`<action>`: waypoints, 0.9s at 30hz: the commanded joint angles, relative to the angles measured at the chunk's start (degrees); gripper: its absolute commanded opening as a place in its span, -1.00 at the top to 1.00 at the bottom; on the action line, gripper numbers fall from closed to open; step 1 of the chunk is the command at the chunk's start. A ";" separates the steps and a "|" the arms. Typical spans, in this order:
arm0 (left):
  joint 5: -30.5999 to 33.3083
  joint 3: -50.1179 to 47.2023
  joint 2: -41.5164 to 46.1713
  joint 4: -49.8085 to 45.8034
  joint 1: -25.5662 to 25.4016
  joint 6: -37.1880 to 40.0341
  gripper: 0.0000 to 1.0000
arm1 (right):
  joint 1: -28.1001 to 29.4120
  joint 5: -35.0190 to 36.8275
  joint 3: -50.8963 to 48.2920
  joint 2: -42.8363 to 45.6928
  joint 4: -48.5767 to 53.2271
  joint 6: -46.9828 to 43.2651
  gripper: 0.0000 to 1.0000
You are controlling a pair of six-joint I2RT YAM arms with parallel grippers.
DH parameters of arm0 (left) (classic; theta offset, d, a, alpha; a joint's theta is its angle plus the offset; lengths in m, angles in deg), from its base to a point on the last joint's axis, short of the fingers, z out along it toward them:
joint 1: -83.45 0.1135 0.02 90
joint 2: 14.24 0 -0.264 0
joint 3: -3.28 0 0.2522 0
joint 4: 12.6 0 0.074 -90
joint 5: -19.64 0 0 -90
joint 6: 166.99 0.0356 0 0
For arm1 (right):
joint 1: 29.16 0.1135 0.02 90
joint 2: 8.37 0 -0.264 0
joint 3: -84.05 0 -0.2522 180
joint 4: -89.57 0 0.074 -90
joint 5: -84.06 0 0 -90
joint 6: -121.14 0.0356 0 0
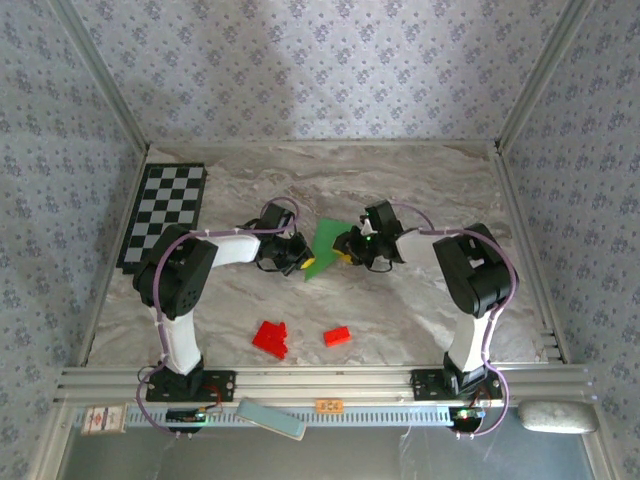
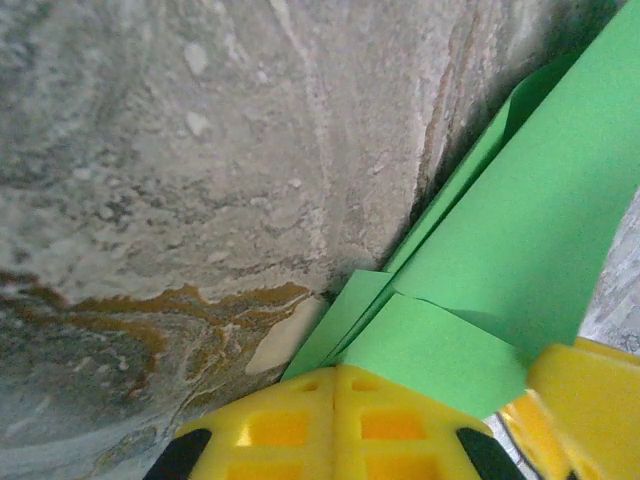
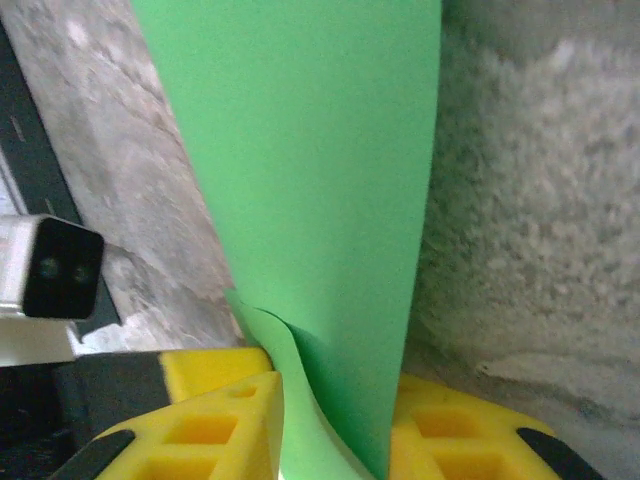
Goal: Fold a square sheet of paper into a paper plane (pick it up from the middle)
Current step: Fold the wing for the fifth time at the center of the table.
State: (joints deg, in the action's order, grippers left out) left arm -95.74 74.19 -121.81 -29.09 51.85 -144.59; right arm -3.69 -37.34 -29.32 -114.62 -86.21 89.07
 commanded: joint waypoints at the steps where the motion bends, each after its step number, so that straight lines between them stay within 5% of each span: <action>1: 2.69 -2.41 -1.68 -5.44 0.39 0.27 0.92 | -1.02 -1.71 0.80 -0.88 -3.16 0.19 0.47; 12: 3.70 -0.27 1.78 -6.96 0.63 4.44 0.81 | -1.93 -1.69 0.41 0.37 -0.50 -1.40 0.99; 22: 13.82 1.73 12.78 -7.76 -3.40 22.70 0.02 | -0.86 5.48 -2.24 7.54 1.66 2.16 1.00; 27: 17.32 0.91 13.88 -4.37 -7.87 34.92 -0.20 | -0.05 8.43 -2.83 9.91 4.20 5.69 1.00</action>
State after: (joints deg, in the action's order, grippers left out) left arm -82.17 74.69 -108.87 -34.68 45.80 -119.69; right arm -4.30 -32.18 -31.20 -106.47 -85.27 91.78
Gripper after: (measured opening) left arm 0.588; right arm 0.056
